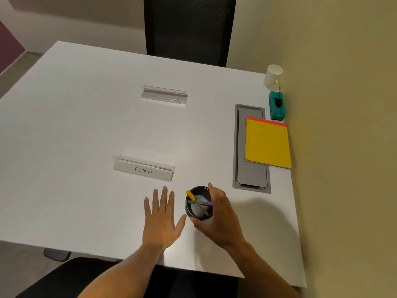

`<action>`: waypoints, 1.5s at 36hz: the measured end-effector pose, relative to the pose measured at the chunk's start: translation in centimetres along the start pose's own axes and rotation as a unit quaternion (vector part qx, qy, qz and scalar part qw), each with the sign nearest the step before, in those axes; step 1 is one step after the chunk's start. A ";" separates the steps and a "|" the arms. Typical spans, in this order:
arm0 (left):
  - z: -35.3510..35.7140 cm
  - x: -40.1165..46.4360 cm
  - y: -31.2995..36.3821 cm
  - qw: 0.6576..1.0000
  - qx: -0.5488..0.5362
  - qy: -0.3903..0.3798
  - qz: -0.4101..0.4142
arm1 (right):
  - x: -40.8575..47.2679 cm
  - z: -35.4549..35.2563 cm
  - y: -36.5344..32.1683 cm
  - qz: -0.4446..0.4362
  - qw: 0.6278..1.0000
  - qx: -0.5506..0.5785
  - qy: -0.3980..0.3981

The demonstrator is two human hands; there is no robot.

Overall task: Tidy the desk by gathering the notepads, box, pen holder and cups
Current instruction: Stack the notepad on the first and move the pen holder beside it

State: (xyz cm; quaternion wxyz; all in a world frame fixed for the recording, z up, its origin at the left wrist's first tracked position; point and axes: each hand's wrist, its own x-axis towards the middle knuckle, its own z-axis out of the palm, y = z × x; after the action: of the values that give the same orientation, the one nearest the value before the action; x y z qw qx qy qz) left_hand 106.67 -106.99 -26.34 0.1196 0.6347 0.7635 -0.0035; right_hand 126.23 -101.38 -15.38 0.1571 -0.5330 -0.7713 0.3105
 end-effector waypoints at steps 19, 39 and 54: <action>0.3 -0.2 -0.3 0.999 0.006 0.031 0.015 | 1.6 -9.4 8.6 0.177 0.956 0.090 0.214; 0.2 -0.3 -0.3 0.999 -0.001 0.043 0.011 | 3.6 -14.0 13.7 0.333 0.900 0.052 0.275; 0.2 -0.3 -0.1 0.999 -0.004 0.052 0.014 | 4.0 -13.5 12.5 0.343 0.905 -0.016 0.251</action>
State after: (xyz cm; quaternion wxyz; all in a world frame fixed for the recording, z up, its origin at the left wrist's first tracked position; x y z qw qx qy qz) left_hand 106.61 -107.34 -26.47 0.0823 0.6442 0.7596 0.0338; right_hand 141.50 -90.53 -13.58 0.2207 -0.8273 -0.4810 0.1882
